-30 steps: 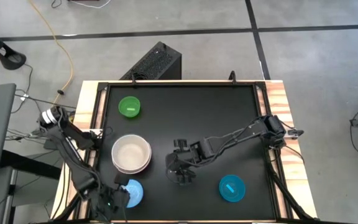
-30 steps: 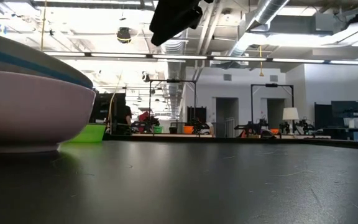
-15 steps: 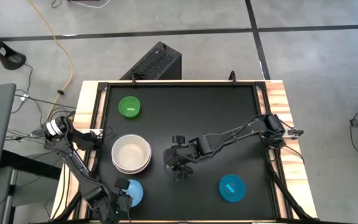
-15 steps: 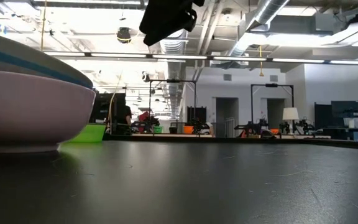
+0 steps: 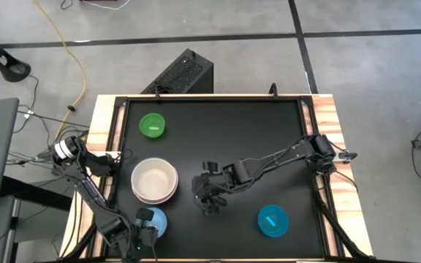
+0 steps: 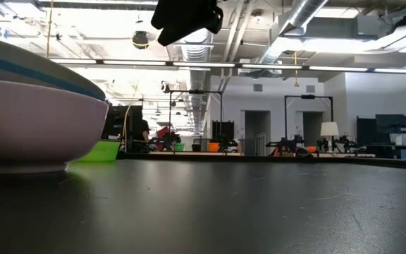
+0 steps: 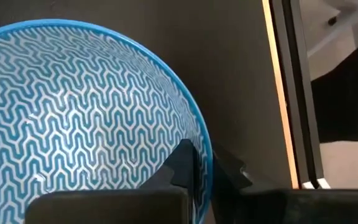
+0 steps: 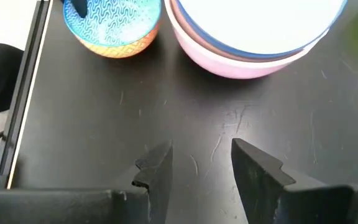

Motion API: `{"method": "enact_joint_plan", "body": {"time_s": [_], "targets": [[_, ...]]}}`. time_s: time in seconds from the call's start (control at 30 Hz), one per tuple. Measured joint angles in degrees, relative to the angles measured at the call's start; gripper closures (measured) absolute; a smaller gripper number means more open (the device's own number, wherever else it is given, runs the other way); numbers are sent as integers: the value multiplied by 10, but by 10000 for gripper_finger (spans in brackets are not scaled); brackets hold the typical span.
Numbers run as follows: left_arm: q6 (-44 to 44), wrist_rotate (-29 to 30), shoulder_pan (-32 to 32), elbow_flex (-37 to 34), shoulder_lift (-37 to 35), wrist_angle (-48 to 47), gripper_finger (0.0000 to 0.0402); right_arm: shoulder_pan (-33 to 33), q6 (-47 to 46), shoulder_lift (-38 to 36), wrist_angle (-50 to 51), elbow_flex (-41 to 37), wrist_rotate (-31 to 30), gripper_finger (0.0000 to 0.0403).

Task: Nest bowls inside each other
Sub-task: Stack the blue patterned on top of the gray bowl

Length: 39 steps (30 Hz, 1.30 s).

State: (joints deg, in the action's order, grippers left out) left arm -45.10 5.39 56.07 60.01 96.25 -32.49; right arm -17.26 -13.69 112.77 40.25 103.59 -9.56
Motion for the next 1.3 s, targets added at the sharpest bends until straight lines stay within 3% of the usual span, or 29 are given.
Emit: {"method": "enact_joint_plan", "body": {"time_s": [0.17,0.3,0.43,0.67,0.8,0.9,1.03,1.3], "targets": [[25,27,0,31,0,-30,398,0,0,0,7,0,0,225],[78,29,0,91,-1,-37,399,-1,-18,0,39,0,0,225],[123,35,0,160,-1,-102,399,-8,-24,0,86,0,-2,225],[203,164,-2,284,-2,-269,400,-42,-35,0,134,0,-148,225],[201,226,-23,324,-16,-398,401,-60,-41,0,159,0,-174,225],[173,240,-51,317,-51,-477,401,-69,-44,0,162,0,-180,225],[144,242,-92,262,-132,-497,401,-74,-45,0,161,0,-184,225],[111,206,-153,54,-316,-314,401,-69,-44,0,160,0,-206,225]]}}
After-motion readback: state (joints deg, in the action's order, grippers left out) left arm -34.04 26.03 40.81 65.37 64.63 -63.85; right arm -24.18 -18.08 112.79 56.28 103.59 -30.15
